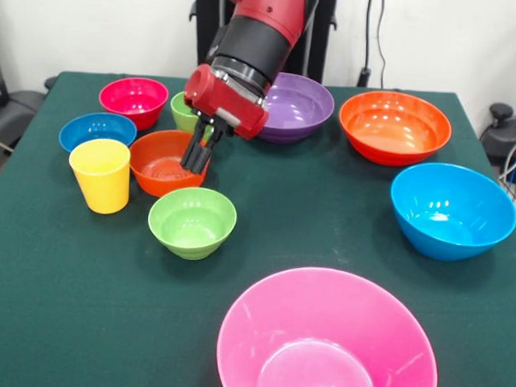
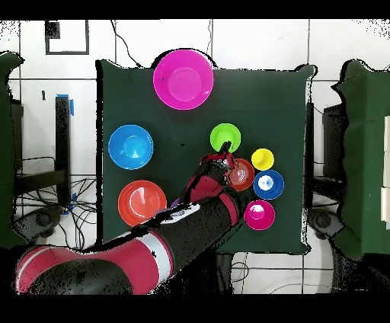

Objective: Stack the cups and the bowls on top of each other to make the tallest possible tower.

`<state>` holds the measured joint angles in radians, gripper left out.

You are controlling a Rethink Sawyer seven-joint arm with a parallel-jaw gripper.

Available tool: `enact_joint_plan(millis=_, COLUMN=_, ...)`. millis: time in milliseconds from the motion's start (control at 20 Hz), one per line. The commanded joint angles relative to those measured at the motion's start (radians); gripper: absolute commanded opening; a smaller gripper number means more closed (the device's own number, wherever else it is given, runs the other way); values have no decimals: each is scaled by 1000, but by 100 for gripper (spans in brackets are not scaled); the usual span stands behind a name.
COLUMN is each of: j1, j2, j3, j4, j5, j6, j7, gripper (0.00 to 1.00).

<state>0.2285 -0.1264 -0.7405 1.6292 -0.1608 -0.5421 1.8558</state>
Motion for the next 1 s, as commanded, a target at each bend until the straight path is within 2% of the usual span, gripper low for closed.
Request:
enact_joint_plan(millis=50, j1=-12, j2=-72, j3=169, j4=-95, j5=-62, j6=195, j7=74, gripper=0)
enact_joint_plan(millis=250, j1=-24, j2=-85, j3=185, j4=-83, j5=-59, j6=209, j7=89, gripper=0)
enact_joint_plan(millis=350, j1=-79, j2=-117, j3=262, j4=-44, j5=-49, j6=247, j7=143, gripper=0)
enact_joint_plan(millis=450, j1=-147, j2=-137, j3=355, j4=-6, j5=-32, j6=327, j7=178, gripper=0)
enact_joint_plan(millis=550, j1=-194, j2=-146, j3=416, j4=22, j5=-21, j6=380, j7=183, gripper=0)
enact_joint_plan(millis=650, j1=-213, j2=-150, j3=442, j4=44, j5=-2, j6=411, j7=175, gripper=0)
enact_joint_plan(millis=700, j1=-225, j2=-156, j3=458, j4=55, j5=7, j6=427, j7=167, gripper=100)
enact_joint_plan(millis=850, j1=-275, j2=-175, j3=519, j4=84, j5=16, j6=434, j7=197, gripper=100)
enact_joint_plan(millis=900, j1=-252, j2=-166, j3=495, j4=77, j5=31, j6=431, j7=192, gripper=100)
enact_joint_plan(millis=1000, j1=-270, j2=-176, j3=525, j4=86, j5=34, j6=450, j7=188, gripper=100)
